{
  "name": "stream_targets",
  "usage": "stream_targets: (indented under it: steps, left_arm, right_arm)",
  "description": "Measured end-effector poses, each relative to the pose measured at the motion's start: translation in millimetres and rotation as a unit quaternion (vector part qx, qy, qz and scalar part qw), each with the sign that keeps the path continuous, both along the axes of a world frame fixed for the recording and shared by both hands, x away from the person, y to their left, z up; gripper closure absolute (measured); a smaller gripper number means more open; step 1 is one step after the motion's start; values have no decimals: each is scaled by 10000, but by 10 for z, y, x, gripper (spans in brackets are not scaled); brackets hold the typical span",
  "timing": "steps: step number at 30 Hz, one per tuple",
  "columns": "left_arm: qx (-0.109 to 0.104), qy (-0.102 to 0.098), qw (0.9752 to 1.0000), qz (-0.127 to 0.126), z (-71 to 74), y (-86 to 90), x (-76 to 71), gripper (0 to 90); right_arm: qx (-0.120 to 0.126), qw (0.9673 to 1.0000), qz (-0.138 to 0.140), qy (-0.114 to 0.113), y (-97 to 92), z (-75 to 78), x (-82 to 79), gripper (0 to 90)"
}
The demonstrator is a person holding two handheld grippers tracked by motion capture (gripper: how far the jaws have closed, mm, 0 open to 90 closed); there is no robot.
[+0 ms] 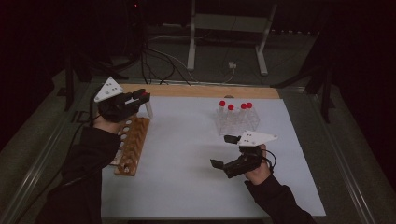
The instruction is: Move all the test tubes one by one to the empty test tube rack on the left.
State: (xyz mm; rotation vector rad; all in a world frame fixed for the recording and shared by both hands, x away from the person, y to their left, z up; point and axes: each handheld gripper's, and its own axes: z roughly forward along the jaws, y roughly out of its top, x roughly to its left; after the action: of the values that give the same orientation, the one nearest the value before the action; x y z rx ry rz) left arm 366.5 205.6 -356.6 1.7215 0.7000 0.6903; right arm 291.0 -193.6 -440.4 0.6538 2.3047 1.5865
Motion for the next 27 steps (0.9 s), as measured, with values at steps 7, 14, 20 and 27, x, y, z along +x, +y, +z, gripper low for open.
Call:
stream_targets:
  steps: [7,14,20,27]
  left_arm:
    - [-116,27,9993,358,-18,212,97,724]
    - [-130,45,9978,655,-67,339,182,724]
    - [-123,79,9958,905,-116,448,247,724]
    - [-55,110,9926,1209,-274,503,305,724]
  right_arm:
    - [-24,10000,1,-8,-11,-9,4,0]
    - [-36,10000,12,16,-19,-17,10,0]
    - [-13,10000,26,33,-26,-17,12,0]
    - [-3,10000,5,-14,-38,-28,8,0]
